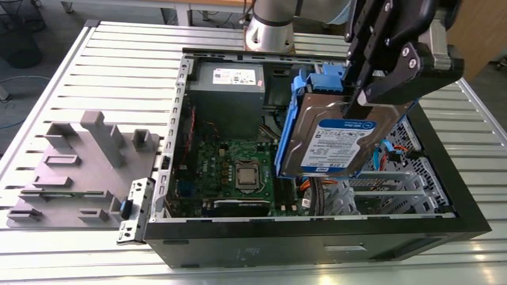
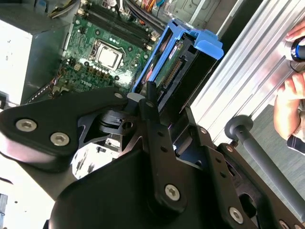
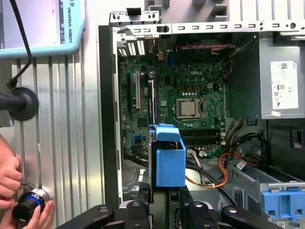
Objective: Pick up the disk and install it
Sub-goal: 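Pick up the disk, then insert the disk into the insertion slot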
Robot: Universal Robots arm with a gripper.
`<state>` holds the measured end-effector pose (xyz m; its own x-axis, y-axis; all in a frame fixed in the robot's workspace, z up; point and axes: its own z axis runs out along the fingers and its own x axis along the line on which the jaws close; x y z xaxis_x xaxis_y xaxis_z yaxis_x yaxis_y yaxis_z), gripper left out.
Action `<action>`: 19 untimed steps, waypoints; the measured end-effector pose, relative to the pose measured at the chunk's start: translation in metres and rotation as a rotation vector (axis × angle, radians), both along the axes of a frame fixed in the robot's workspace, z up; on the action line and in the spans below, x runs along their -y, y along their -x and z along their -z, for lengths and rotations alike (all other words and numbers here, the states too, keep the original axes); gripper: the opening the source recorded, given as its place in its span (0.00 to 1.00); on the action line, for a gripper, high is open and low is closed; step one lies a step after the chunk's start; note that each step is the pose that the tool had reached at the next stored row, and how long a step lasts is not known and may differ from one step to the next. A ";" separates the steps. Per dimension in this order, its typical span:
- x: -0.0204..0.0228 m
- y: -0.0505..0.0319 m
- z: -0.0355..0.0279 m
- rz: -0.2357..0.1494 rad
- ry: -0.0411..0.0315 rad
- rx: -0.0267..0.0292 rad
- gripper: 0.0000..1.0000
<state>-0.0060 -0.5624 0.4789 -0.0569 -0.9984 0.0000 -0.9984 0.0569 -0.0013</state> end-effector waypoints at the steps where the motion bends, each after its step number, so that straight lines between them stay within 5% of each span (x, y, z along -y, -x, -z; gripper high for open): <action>1: 0.0000 -0.0024 0.0001 0.000 0.0000 0.0000 0.35; 19: 0.0000 -0.0463 0.0015 0.000 -0.0001 0.0000 0.35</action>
